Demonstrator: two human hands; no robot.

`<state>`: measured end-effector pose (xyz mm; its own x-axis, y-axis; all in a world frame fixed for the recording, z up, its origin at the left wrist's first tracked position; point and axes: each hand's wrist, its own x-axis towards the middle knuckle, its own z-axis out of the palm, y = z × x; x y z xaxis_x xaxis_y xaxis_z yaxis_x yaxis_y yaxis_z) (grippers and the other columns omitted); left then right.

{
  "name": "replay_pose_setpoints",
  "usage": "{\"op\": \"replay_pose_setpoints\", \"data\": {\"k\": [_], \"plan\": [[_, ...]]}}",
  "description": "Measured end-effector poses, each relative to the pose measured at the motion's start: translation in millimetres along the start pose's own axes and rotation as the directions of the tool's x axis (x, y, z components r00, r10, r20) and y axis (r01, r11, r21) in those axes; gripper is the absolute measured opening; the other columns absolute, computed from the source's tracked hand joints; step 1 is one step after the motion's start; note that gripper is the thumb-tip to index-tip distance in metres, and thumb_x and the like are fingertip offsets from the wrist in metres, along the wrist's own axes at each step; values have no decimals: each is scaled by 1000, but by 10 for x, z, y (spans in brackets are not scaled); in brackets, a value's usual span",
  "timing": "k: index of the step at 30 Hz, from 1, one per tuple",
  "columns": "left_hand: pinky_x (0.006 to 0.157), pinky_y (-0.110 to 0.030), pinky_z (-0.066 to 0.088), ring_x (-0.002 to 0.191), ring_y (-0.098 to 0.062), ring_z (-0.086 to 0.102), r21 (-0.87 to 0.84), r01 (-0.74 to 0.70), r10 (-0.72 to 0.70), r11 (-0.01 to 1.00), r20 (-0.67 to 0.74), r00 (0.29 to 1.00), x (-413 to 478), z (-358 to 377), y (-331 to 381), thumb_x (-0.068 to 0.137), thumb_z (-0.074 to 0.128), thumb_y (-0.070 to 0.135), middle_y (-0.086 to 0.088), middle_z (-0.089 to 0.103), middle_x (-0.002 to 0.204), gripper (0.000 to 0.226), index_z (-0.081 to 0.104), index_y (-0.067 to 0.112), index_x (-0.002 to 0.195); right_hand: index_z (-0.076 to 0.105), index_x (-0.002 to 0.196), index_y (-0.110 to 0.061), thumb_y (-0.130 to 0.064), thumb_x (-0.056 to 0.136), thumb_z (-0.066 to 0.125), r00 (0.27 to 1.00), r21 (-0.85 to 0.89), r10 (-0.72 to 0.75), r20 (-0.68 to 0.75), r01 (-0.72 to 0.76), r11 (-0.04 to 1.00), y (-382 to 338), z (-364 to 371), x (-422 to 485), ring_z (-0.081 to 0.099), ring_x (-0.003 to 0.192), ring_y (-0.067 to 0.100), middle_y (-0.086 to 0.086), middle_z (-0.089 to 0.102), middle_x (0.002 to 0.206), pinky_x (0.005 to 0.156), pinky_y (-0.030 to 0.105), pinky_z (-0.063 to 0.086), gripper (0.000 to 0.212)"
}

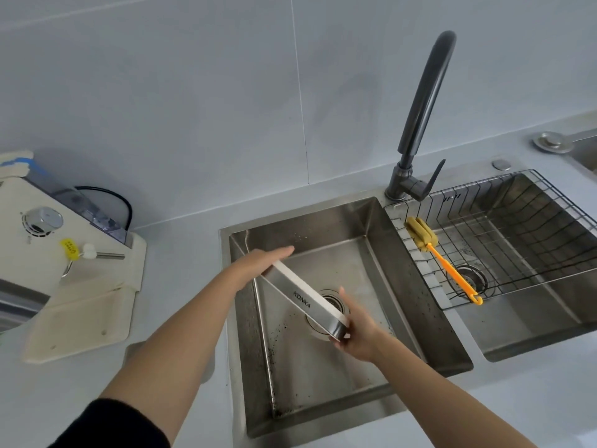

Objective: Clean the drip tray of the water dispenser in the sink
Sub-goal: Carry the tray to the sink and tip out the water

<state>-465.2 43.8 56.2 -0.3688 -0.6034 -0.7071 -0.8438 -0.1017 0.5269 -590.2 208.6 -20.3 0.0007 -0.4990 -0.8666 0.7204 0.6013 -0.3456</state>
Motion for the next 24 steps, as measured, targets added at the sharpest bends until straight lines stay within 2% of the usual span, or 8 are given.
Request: {"op": "replay_pose_setpoints", "data": {"k": [2, 5, 7, 11, 15, 18, 22, 24], "plan": [[115, -46, 20, 134, -28, 36, 9, 46, -47, 999, 84, 995, 57, 76, -212, 29, 61, 86, -10, 41, 145, 116, 59, 16, 122, 57, 94, -14, -56, 74, 62, 1000, -106, -10, -12, 9, 994, 93, -78, 19, 49, 60, 13, 4, 52, 75, 37, 16, 41, 47], [114, -38, 25, 126, -23, 44, -1, 83, -82, 997, 110, 991, 76, 143, -448, 14, 76, 74, -9, 53, 132, 126, 58, 10, 120, 61, 85, -17, -49, 74, 65, 998, -273, -37, 44, 48, 961, 146, -114, -24, 50, 63, 9, 0, 53, 72, 40, 16, 38, 35], [112, -37, 29, 121, -24, 48, -13, 55, -54, 998, 90, 994, 58, 124, -422, 18, 78, 67, -9, 58, 123, 115, 61, 8, 115, 61, 86, -14, -48, 69, 69, 993, -347, -89, 74, 110, 931, 92, -109, -38, 45, 59, 9, 1, 49, 69, 44, 17, 33, 39], [102, -34, 38, 115, -23, 52, -75, 27, -28, 997, -23, 999, -24, 6, -122, 28, 75, 74, -6, 59, 123, 111, 59, 12, 119, 63, 77, -17, -47, 77, 65, 973, -371, -224, 51, 227, 901, -105, -86, -67, 42, 47, 7, 0, 48, 61, 40, 15, 31, 30], [105, -38, 35, 124, -26, 45, -84, 100, -100, 991, 5, 995, -108, 177, -140, 65, 72, 53, -9, 49, 135, 78, 52, 10, 126, 61, 77, -18, -51, 77, 62, 996, -369, -86, 33, 92, 925, 20, -159, -70, 47, 40, 6, -3, 52, 57, 35, 15, 32, 33], [108, -38, 35, 125, -26, 45, -98, 138, -134, 986, 48, 990, -116, 265, -209, 66, 72, 52, -9, 48, 137, 81, 48, 9, 130, 62, 81, -17, -56, 67, 68, 999, -383, -51, 6, 50, 922, 64, -203, -71, 47, 40, 7, -2, 52, 58, 35, 17, 32, 42], [97, -35, 36, 121, -26, 48, -135, 7, -22, 991, -114, 993, -104, 204, -42, 66, 70, 56, -5, 56, 125, 69, 59, 13, 119, 60, 72, -17, -52, 75, 64, 983, -366, -184, -2, 170, 915, -126, -184, -137, 45, 51, 10, 0, 52, 60, 46, 20, 31, 35], [100, -36, 37, 125, -28, 45, -99, 65, -73, 993, -78, 994, -102, 234, -71, 67, 68, 58, -4, 51, 125, 76, 53, 11, 125, 61, 73, -17, -54, 70, 66, 996, -387, -83, 13, 82, 919, -107, -216, -140, 48, 52, 12, 0, 55, 62, 48, 21, 33, 37]]}}
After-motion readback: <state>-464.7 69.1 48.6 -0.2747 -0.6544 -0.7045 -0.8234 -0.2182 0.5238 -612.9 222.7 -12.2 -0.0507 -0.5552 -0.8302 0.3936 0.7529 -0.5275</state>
